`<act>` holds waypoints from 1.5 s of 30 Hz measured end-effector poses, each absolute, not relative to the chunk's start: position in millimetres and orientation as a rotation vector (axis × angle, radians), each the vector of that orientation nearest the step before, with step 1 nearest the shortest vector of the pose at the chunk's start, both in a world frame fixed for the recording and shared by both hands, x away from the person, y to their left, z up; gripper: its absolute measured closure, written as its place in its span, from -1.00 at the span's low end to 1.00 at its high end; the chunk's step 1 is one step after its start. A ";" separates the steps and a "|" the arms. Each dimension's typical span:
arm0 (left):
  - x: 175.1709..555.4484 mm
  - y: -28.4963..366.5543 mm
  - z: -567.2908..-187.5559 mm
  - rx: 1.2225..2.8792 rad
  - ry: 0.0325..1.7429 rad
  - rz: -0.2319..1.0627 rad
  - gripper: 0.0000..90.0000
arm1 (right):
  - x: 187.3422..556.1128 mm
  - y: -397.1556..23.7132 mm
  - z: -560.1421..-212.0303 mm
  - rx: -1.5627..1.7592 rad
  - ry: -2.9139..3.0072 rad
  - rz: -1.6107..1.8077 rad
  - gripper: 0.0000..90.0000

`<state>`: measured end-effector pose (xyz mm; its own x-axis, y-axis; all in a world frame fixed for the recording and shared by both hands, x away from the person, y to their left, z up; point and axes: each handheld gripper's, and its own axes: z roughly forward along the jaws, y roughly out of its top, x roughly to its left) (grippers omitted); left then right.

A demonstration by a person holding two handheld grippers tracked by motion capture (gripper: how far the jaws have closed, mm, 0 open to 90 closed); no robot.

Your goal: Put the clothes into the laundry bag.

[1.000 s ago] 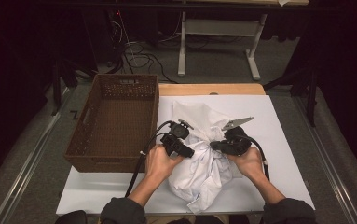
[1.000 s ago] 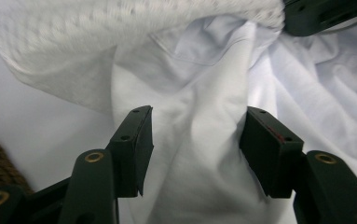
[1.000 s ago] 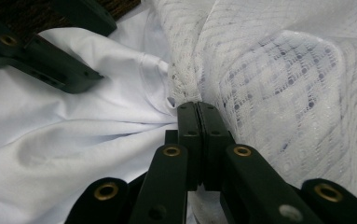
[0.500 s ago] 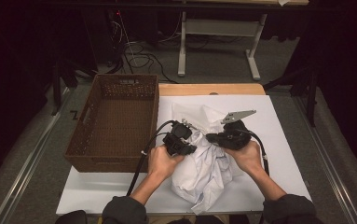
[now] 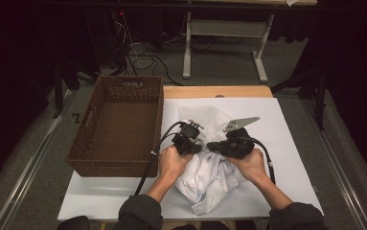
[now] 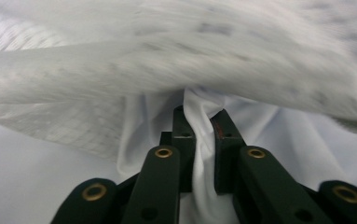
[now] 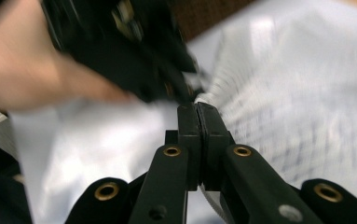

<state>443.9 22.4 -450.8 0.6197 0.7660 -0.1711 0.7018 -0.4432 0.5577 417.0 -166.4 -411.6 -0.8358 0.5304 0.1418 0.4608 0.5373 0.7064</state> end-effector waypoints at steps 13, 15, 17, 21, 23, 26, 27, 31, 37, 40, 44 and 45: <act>406.5 36.0 -424.6 2.306 1.149 0.184 0.01 | 428.1 -174.8 -437.3 0.923 2.666 0.948 1.00; 402.2 37.7 -427.0 2.310 1.153 0.185 0.02 | 428.7 -174.7 -438.2 0.932 2.662 0.938 1.00; 400.2 39.7 -430.3 2.305 1.162 0.168 0.02 | 430.1 -175.5 -439.0 0.924 2.665 0.935 1.00; 401.6 42.8 -437.7 2.311 1.171 0.137 0.10 | 431.7 -175.3 -439.5 0.958 2.664 0.934 1.00; 404.5 43.5 -442.7 2.324 1.159 0.142 0.36 | 432.7 -174.8 -439.7 0.947 2.667 0.929 1.00; 407.1 46.7 -445.6 2.285 1.151 0.119 0.66 | 430.2 -171.3 -436.0 0.935 2.654 0.938 1.00; 406.7 47.1 -444.5 2.271 1.140 0.121 0.71 | 429.5 -170.5 -433.8 0.915 2.653 0.939 1.00; 401.7 46.8 -432.6 2.198 1.042 0.105 0.79 | 426.7 -163.6 -419.8 0.870 2.638 0.959 1.00; 402.1 29.5 -423.6 2.246 0.952 0.116 0.80 | 421.2 -146.0 -396.4 0.779 2.612 1.026 1.00; 411.5 25.5 -428.8 2.218 0.975 0.104 0.80 | 415.9 -141.0 -389.7 0.731 2.622 1.069 1.00; 435.5 23.4 -450.0 2.215 1.106 0.238 0.75 | 414.7 -143.2 -394.6 0.761 2.629 1.053 1.00; 440.7 24.9 -455.5 2.215 1.146 0.241 0.70 | 417.2 -147.1 -399.0 0.782 2.637 1.042 1.00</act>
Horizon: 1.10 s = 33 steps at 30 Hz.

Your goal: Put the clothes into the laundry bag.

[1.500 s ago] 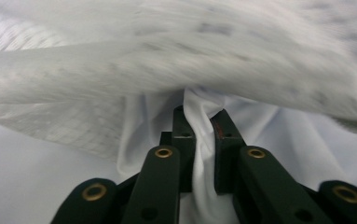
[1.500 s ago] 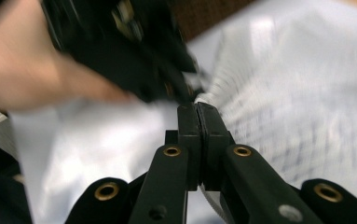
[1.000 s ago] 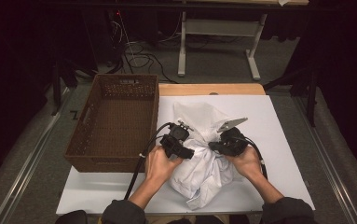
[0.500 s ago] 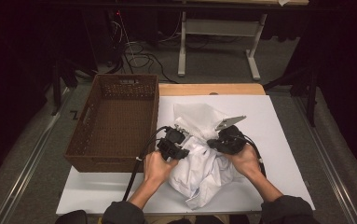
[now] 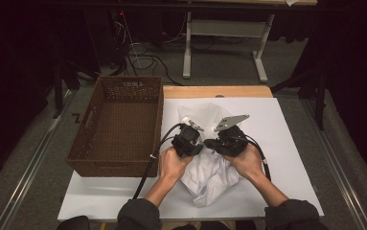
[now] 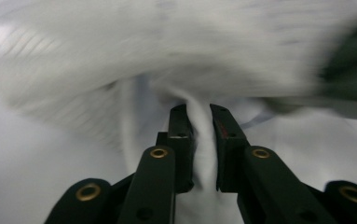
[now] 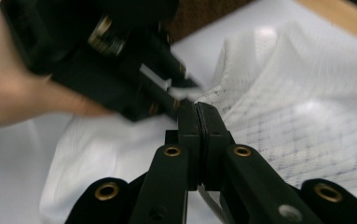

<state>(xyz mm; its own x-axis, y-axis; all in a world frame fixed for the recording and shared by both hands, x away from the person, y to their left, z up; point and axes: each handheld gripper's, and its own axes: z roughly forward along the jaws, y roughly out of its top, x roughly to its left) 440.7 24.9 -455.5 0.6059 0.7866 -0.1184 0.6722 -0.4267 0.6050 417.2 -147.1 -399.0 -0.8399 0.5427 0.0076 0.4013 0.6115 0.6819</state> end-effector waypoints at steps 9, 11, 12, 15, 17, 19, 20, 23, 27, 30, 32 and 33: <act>420.8 30.6 -441.1 2.258 1.139 0.226 0.04 | 429.9 -174.8 -436.2 0.946 2.643 0.881 1.00; 411.5 32.5 -436.3 2.278 1.121 0.228 -0.04 | 430.1 -175.2 -436.4 0.947 2.638 0.866 1.00; 406.8 34.1 -434.2 2.280 1.111 0.231 -0.06 | 430.3 -175.1 -436.5 0.943 2.636 0.861 1.00; 395.3 38.1 -432.0 2.289 1.096 0.248 -0.07 | 430.9 -174.9 -436.9 0.955 2.628 0.855 1.00; 391.3 39.1 -434.5 2.298 1.095 0.249 -0.08 | 432.0 -175.5 -437.9 0.954 2.629 0.858 1.00; 389.8 39.1 -438.2 2.305 1.097 0.259 -0.09 | 432.0 -175.2 -437.9 0.967 2.628 0.853 1.00; 390.4 39.1 -440.5 2.310 1.100 0.258 -0.09 | 432.4 -175.4 -437.9 0.957 2.630 0.850 1.00; 395.8 38.2 -450.4 2.326 1.121 0.227 -0.01 | 433.2 -174.4 -438.2 0.960 2.631 0.847 1.00; 394.7 38.8 -452.4 2.270 1.028 0.269 0.81 | 433.2 -173.7 -436.7 0.964 2.626 0.861 1.00; 389.4 32.9 -444.5 2.264 0.951 0.294 0.90 | 433.2 -175.5 -429.5 0.951 2.601 0.917 1.00; 388.3 30.0 -438.7 2.253 0.906 0.284 0.91 | 432.1 -173.9 -422.5 0.941 2.592 0.938 1.00; 389.2 28.4 -436.0 2.251 0.904 0.265 0.91 | 430.9 -172.4 -418.1 0.934 2.588 0.957 1.00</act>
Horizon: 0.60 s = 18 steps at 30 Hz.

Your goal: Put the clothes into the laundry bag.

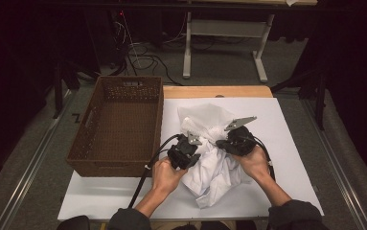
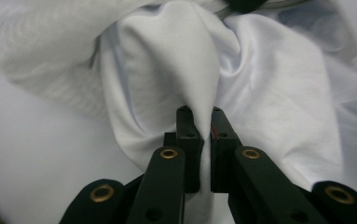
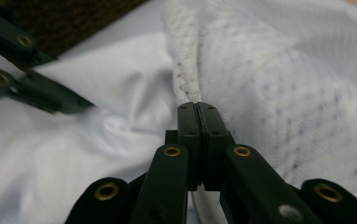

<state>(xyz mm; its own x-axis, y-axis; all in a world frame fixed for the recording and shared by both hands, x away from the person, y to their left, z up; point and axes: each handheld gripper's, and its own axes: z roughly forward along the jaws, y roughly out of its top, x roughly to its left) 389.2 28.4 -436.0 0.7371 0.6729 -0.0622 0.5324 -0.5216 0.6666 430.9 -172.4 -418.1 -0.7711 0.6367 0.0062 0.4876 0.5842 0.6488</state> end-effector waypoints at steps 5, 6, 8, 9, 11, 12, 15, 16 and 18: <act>397.8 20.2 -431.4 2.246 0.899 0.234 0.91 | 423.0 -161.0 -396.1 0.819 2.576 1.035 1.00; 400.7 18.7 -431.9 2.246 0.900 0.234 0.91 | 420.5 -158.6 -392.7 0.806 2.576 1.049 1.00; 408.1 15.5 -433.1 2.238 0.913 0.230 0.91 | 416.5 -154.7 -387.7 0.764 2.577 1.066 1.00; 412.4 13.8 -434.0 2.236 0.921 0.229 0.91 | 414.6 -153.0 -386.4 0.754 2.579 1.066 1.00; 420.7 9.8 -438.2 2.232 0.943 0.229 0.91 | 412.3 -151.6 -386.8 0.740 2.587 1.064 1.00; 424.5 7.9 -440.9 2.240 0.951 0.232 0.91 | 412.1 -152.0 -388.1 0.744 2.592 1.063 1.00; 434.3 5.1 -449.8 2.237 0.998 0.228 0.91 | 413.4 -155.8 -394.6 0.771 2.610 1.058 1.00; 437.0 5.8 -451.7 2.237 1.009 0.221 0.90 | 414.5 -157.3 -398.0 0.773 2.619 1.047 1.00; 440.2 6.0 -454.2 2.235 1.028 0.216 0.89 | 415.7 -159.2 -405.2 0.784 2.635 1.024 1.00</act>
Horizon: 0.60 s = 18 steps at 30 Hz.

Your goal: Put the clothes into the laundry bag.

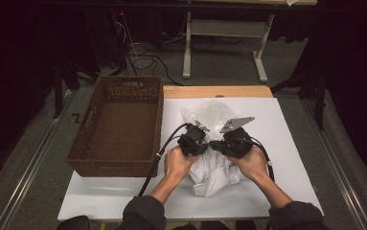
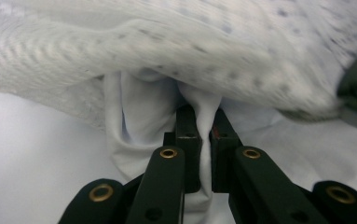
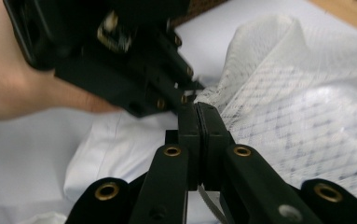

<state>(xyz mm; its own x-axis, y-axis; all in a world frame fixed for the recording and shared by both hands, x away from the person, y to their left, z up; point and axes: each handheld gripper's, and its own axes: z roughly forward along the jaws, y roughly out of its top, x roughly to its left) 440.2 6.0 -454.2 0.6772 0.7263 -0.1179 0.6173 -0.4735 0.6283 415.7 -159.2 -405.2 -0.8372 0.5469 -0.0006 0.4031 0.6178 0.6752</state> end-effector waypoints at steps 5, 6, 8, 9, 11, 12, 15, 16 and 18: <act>440.7 7.3 -454.5 2.228 1.044 0.217 0.85 | 417.2 -159.6 -420.4 0.813 2.661 0.904 1.00; 439.0 7.7 -452.7 2.232 1.040 0.213 0.79 | 418.4 -160.1 -423.0 0.815 2.661 0.872 1.00; 434.3 7.9 -448.0 2.244 1.039 0.196 0.55 | 421.6 -163.0 -428.1 0.835 2.663 0.829 1.00; 431.1 8.7 -444.9 2.255 1.031 0.201 0.44 | 423.3 -164.9 -430.5 0.847 2.663 0.809 1.00; 425.1 11.0 -438.8 2.277 1.024 0.205 0.30 | 426.7 -169.2 -434.6 0.887 2.666 0.794 1.00; 422.3 12.3 -436.3 2.287 1.022 0.218 0.25 | 428.6 -171.3 -436.0 0.893 2.663 0.796 1.00; 416.9 17.7 -432.6 2.326 1.036 0.240 0.14 | 430.4 -173.9 -437.8 0.921 2.653 0.803 1.00; 416.1 19.6 -432.9 2.332 1.041 0.238 0.13 | 430.6 -174.1 -437.8 0.920 2.652 0.803 1.00; 416.8 22.7 -436.7 2.347 1.061 0.235 0.13 | 430.7 -173.7 -437.7 0.925 2.649 0.803 1.00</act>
<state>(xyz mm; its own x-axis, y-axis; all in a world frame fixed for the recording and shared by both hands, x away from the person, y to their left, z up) 416.8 22.7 -436.7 0.6734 0.7365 -0.0634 0.6406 -0.5386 0.5473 430.7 -173.7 -437.7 -0.7770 0.6288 -0.0286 0.5071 0.6523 0.5634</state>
